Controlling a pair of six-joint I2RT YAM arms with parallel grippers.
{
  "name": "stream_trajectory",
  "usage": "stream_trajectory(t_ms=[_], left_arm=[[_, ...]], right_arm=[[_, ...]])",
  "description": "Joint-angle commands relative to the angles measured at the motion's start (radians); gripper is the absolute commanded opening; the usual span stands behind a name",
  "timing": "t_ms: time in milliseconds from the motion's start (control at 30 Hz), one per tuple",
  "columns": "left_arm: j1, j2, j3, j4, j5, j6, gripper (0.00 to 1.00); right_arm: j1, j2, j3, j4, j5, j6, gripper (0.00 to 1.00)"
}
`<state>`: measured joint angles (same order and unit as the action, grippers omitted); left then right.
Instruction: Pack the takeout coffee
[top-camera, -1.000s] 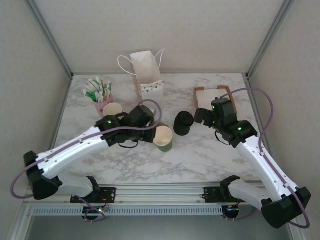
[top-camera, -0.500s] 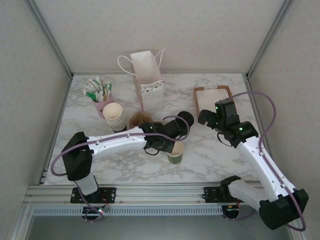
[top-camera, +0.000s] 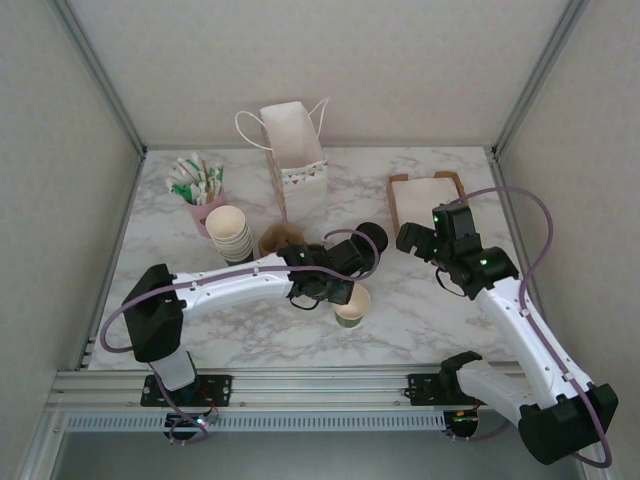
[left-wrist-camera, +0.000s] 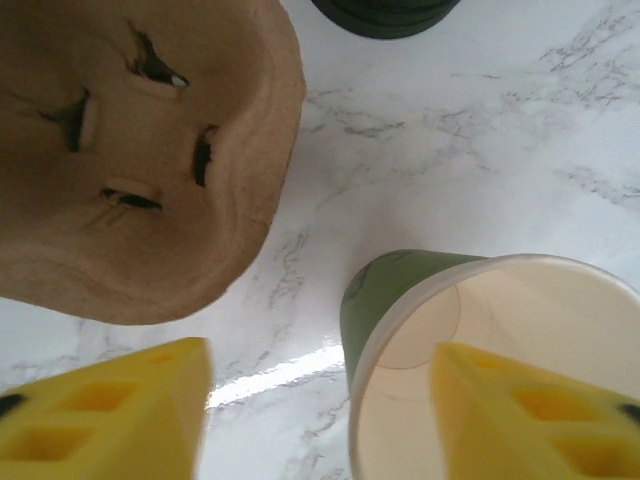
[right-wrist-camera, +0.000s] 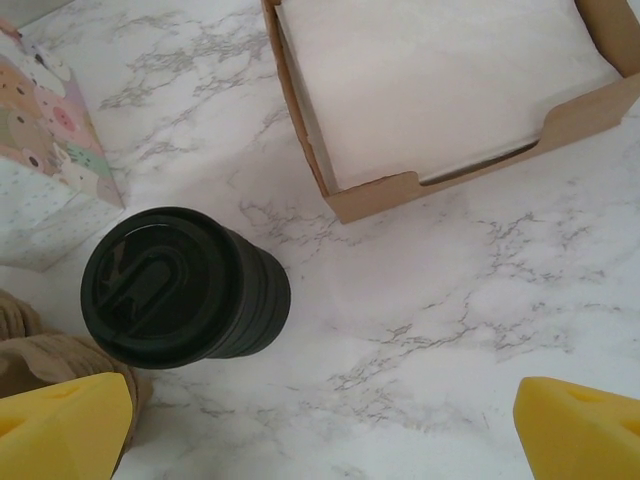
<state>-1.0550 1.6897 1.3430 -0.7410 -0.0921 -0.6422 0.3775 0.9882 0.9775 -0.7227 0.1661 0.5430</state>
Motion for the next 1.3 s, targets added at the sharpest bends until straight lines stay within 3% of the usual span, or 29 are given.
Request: stream_trajectory(t_ms=[0,100,367,767,1000,1267], left_arm=[[0.007,-0.118,0.028,-0.030,-0.070,0.018,0.78],[0.037,-0.231,-0.002,0.051,-0.066,0.053,0.99],[0.100,-0.435,-0.192,0.497,-0.111,0.157,1.00],[0.118,-0.397,-0.407,0.899,-0.213,0.289,1.00],[0.156,-0.499,-0.612,1.072,-0.124,0.354,1.00],[0.213,-0.514,-0.680,1.116,0.007,0.331,1.00]], right_arm=[[-0.003,-0.023,0.020,-0.013,-0.064,-0.061,0.99],[-0.004,-0.022,0.058,-0.053,-0.101,-0.089,0.99],[-0.005,-0.054,0.121,-0.107,-0.191,-0.124,0.99],[-0.003,-0.024,0.144,-0.089,-0.230,-0.058,0.99],[-0.006,0.128,0.194,-0.116,-0.344,-0.091,0.99],[-0.006,0.288,0.234,-0.115,-0.409,-0.080,0.99]])
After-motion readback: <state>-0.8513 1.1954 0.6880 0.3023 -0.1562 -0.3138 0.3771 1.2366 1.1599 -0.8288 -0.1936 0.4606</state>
